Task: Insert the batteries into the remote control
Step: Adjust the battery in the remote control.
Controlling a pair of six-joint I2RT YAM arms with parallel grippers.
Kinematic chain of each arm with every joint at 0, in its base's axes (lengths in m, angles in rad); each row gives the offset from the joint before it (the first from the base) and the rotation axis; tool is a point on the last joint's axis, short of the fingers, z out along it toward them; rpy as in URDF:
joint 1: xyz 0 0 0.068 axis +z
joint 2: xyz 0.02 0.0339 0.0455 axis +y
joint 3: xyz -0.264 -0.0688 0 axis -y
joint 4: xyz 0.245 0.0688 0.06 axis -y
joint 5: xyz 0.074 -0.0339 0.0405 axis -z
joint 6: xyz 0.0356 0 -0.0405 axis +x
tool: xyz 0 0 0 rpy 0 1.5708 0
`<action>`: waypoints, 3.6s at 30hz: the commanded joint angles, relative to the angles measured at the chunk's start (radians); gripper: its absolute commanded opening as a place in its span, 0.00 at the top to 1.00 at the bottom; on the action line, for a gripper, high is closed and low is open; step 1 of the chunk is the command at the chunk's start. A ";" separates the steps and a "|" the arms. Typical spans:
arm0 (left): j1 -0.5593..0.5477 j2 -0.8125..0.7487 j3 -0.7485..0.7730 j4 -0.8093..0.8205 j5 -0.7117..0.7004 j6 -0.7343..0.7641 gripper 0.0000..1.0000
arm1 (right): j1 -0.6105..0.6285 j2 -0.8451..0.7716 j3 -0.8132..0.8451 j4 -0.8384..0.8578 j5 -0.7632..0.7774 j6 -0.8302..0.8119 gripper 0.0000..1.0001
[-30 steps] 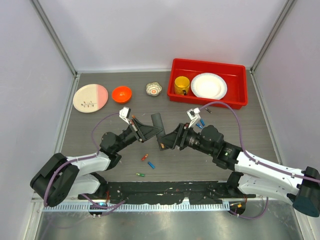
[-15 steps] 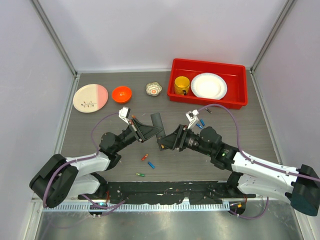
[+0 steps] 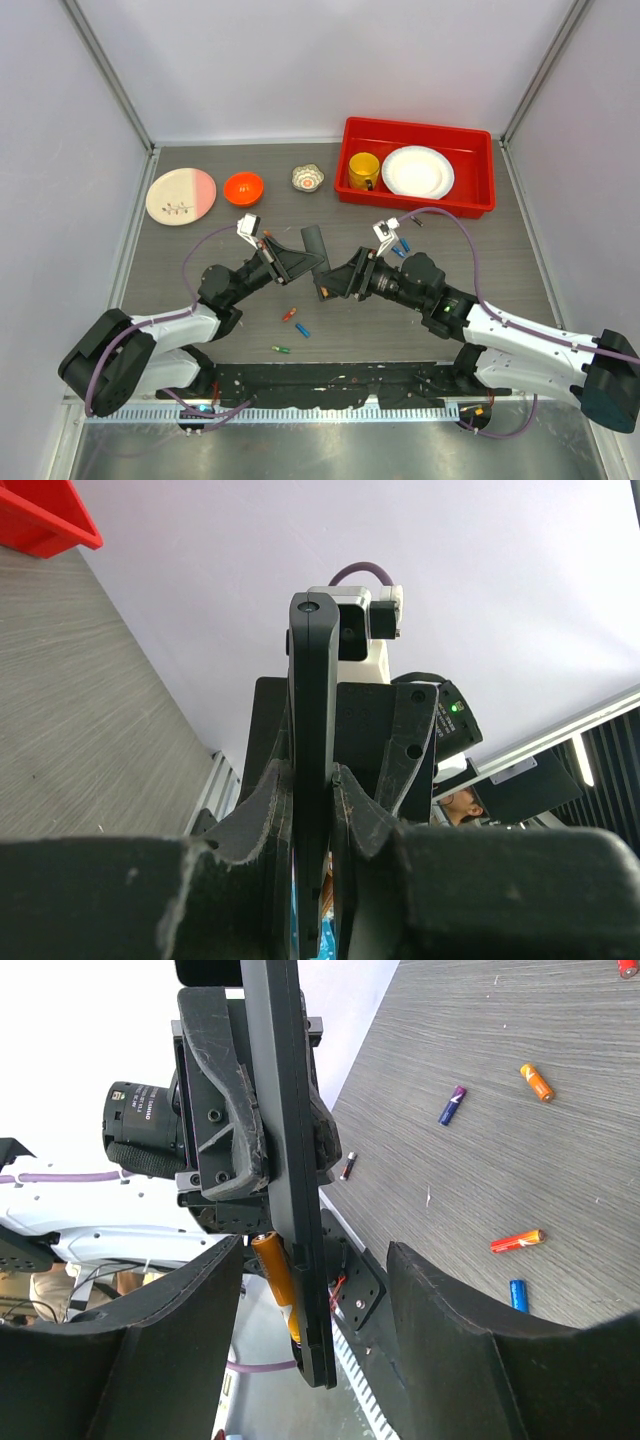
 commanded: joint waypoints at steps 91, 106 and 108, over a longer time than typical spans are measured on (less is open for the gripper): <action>-0.001 -0.044 -0.018 0.257 -0.186 0.084 1.00 | -0.035 -0.059 0.055 -0.170 0.072 -0.020 0.40; -0.001 -0.046 -0.032 0.257 -0.187 0.082 1.00 | -0.037 -0.087 0.050 -0.199 0.115 -0.024 0.39; -0.001 -0.046 -0.030 0.257 -0.189 0.082 1.00 | -0.037 -0.079 0.049 -0.199 0.110 -0.026 0.39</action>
